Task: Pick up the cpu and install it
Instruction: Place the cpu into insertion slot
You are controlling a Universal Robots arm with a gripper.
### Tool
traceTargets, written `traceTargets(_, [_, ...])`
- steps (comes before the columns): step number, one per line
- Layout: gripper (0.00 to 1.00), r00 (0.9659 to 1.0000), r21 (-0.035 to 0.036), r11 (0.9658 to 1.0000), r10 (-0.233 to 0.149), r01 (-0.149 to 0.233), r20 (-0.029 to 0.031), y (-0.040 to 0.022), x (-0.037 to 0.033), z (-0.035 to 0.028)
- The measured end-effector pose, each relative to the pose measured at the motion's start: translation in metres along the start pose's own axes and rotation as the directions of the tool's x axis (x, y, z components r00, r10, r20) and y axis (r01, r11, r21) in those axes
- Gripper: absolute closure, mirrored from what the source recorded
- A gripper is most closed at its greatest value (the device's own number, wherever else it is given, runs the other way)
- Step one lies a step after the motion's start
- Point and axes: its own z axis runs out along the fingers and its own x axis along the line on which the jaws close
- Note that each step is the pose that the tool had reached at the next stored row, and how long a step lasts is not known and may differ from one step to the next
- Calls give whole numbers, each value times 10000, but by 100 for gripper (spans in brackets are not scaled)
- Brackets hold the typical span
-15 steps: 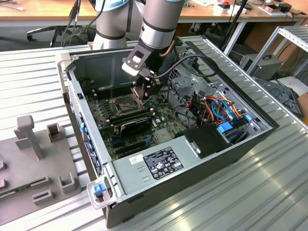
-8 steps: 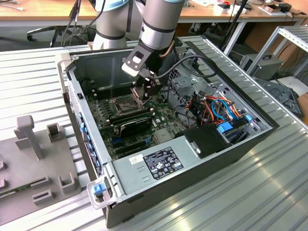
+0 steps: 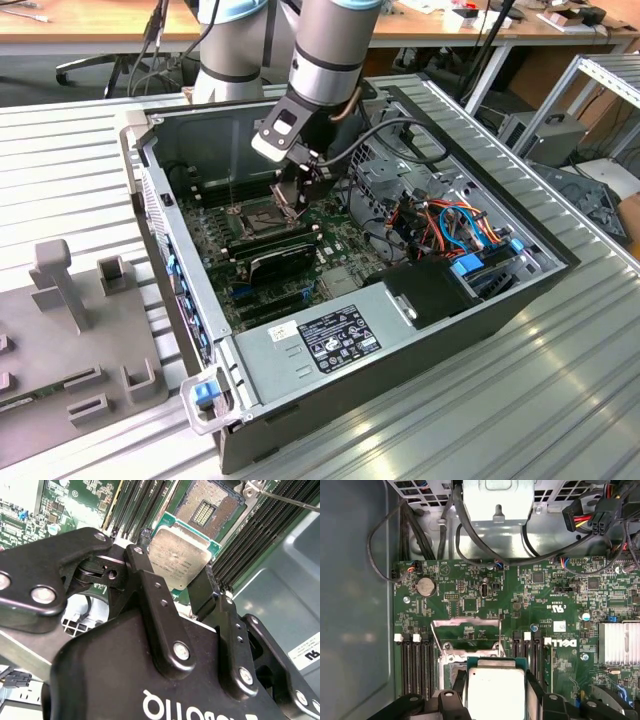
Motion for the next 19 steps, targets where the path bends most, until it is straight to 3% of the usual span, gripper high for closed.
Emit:
traceTargets(6, [45,9995,11,9995,-305,305,0,-31,1,19])
traceTargets(12, [45,9995,12,9995,-325,325,0,-135,5,42])
traceTargets(19, [45,9995,12,9995,-325,325,0,-186,4,56])
